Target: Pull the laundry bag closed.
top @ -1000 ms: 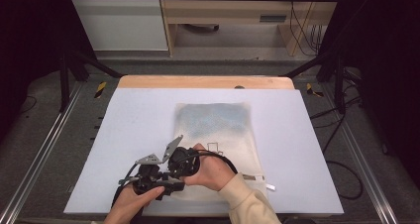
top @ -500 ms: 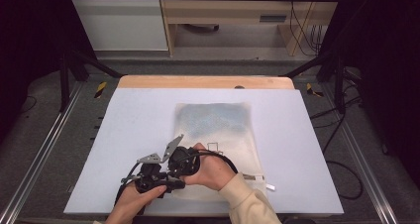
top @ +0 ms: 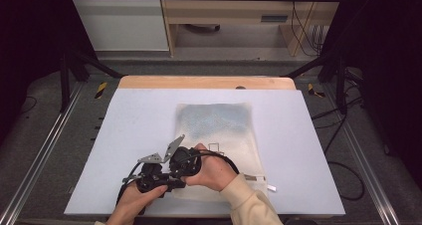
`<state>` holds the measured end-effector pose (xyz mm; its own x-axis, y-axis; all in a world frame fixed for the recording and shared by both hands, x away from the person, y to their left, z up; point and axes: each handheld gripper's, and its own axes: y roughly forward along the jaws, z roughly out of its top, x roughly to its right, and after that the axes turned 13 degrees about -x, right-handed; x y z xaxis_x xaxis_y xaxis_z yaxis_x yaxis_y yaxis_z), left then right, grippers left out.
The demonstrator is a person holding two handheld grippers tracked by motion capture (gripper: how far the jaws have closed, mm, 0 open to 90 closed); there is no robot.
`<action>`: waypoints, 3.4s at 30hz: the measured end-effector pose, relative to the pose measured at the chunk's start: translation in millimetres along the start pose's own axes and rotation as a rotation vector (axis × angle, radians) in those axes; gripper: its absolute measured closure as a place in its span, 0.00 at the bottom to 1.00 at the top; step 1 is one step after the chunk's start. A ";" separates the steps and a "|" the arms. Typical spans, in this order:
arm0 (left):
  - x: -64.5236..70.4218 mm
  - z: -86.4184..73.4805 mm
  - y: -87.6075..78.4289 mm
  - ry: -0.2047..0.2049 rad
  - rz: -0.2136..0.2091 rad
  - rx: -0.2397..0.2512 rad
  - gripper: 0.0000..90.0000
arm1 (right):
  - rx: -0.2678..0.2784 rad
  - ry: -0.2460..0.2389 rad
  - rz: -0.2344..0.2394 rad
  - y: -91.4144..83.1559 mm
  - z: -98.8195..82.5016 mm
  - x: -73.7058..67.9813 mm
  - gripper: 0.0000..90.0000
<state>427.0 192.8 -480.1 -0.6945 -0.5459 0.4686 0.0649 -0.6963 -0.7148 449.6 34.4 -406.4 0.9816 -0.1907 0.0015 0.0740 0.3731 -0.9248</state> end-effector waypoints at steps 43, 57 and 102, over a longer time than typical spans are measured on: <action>-4.4 -1.9 1.2 -0.001 0.011 0.006 0.92 | -0.005 -0.015 0.012 1.7 -5.3 4.7 0.91; -2.9 -1.0 0.6 0.010 0.024 -0.007 0.93 | -0.014 -0.018 0.014 2.5 -8.9 5.6 0.91; -0.3 2.1 -5.1 0.031 0.042 0.001 0.94 | -0.069 0.006 0.005 0.3 -28.7 10.4 0.91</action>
<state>428.3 195.5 -475.6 -0.7127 -0.5604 0.4218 0.0953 -0.6731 -0.7333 454.7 6.5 -417.6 0.9808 -0.1948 -0.0050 0.0568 0.3106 -0.9488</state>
